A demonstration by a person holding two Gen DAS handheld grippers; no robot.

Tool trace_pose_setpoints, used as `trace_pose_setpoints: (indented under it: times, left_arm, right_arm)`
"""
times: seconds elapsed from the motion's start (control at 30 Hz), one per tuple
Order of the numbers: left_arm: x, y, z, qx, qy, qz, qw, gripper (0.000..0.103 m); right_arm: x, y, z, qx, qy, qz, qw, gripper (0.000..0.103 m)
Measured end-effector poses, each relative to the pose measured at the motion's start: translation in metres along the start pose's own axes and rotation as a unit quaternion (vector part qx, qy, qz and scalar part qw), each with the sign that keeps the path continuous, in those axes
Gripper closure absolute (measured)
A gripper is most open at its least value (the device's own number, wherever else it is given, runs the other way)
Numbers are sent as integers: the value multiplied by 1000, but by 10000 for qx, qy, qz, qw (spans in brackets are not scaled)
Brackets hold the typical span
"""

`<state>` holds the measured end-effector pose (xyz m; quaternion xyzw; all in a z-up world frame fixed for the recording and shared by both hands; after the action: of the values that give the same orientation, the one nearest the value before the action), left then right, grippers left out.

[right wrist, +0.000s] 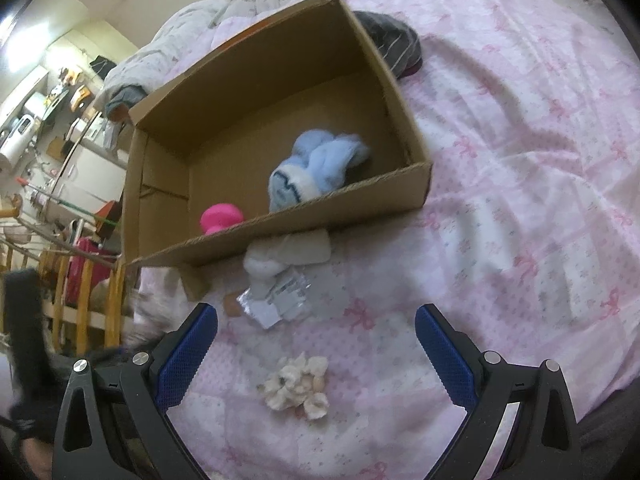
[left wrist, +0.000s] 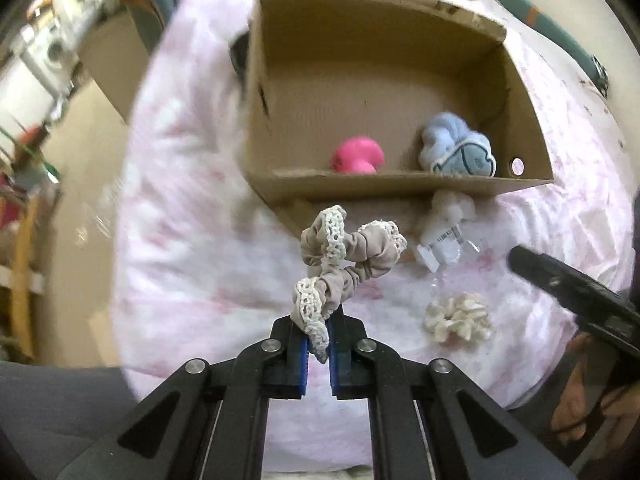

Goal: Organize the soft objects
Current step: 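Grasp the cream scrunchie with the right gripper while the left holds the lace scrunchie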

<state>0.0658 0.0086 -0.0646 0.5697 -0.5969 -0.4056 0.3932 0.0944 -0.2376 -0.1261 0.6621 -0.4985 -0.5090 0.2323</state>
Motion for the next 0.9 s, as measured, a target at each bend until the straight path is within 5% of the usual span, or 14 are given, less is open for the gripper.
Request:
trace_pose_setpoints:
  times: [0.27, 0.47, 0.63, 0.67, 0.73, 0.9]
  left_arm:
    - [-12, -22, 19, -212, 503, 2, 9985, 96]
    - [-7, -28, 17, -201, 530, 42, 9984, 96]
    - [-1, -29, 16, -151, 399, 2, 9991, 96]
    - [-1, -29, 16, -163, 406, 9, 9990, 96]
    - [-2, -31, 16, -205, 438, 26, 9988, 96]
    - [-4, -31, 16, -215, 480, 26, 9986, 96]
  right_arm:
    - [-18, -35, 24, -859, 540, 289, 9944, 0]
    - [-37, -51, 36, -1003, 1162, 586, 9864, 2]
    - [-48, -71, 48, -1313, 1639, 635, 9756, 27]
    - [-51, -72, 49, -1283, 1734, 629, 9744, 46]
    - [-56, -74, 52, -1338, 1804, 533, 9730, 66]
    - [-60, -68, 52, -1286, 1866, 383, 9732, 79]
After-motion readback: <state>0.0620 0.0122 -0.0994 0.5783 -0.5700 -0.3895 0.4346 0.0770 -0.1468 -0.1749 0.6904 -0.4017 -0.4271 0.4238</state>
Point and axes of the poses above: each gripper's, at about its wrist camera, not at the fingertips, and y roughly against the way its jaws point, x to its right, z to its underside, the point moved 2 cm from there along -y, roughly the way its jaws point, and after that the axes turned 3 degrees about x, right-handed, at the moved point
